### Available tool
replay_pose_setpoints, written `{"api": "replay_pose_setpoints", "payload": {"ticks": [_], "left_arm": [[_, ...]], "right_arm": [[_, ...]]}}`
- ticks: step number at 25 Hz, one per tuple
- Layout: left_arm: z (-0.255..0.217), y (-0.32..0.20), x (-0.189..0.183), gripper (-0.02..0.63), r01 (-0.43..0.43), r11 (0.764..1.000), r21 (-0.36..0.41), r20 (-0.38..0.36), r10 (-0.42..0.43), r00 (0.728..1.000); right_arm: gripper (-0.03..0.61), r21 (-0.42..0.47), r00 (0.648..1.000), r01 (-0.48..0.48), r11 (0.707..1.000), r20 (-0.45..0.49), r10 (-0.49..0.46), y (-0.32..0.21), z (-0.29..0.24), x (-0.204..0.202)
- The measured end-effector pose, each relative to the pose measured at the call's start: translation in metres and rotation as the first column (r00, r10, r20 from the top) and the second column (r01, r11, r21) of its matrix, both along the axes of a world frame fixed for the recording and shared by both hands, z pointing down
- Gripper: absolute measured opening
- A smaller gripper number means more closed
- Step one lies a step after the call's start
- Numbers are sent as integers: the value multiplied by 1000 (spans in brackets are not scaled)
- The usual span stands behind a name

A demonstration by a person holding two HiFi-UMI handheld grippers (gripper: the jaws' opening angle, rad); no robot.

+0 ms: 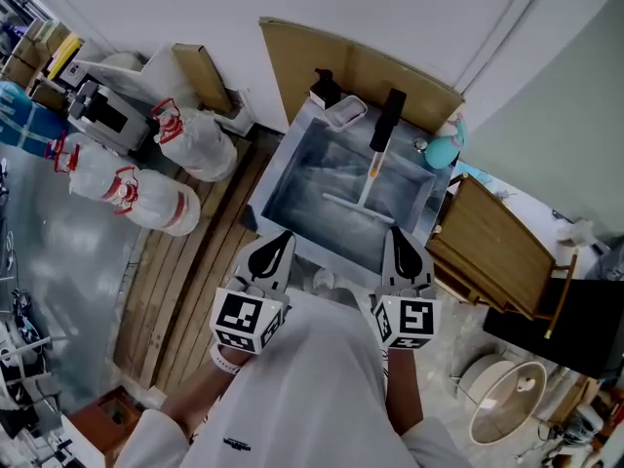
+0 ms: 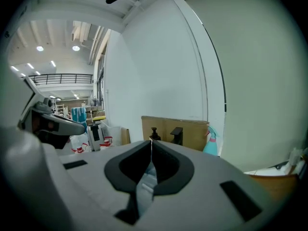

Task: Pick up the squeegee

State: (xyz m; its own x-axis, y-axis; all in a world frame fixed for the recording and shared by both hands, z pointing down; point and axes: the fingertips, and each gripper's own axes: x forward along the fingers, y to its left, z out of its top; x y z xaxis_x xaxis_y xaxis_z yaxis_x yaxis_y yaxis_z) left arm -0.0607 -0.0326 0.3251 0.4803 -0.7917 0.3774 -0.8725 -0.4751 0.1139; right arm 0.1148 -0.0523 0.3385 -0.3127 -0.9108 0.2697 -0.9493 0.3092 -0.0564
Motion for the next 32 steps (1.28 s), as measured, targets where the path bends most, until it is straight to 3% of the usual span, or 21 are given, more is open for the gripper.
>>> {"api": "replay_pose_setpoints", "payload": {"ticks": [10, 25, 32], "left_arm": [[21, -35, -2, 6, -22, 999, -30, 16, 23, 1000], [83, -82, 7, 5, -65, 989, -134, 21, 68, 997], [117, -100, 9, 6, -89, 978, -191, 8, 92, 996]], "right_arm": [[6, -29, 1000, 5, 1000, -30, -6, -33, 20, -6], [6, -166, 999, -2, 986, -36, -4, -85, 95, -20], [11, -228, 999, -51, 972, -12, 49, -105, 132, -17]]}}
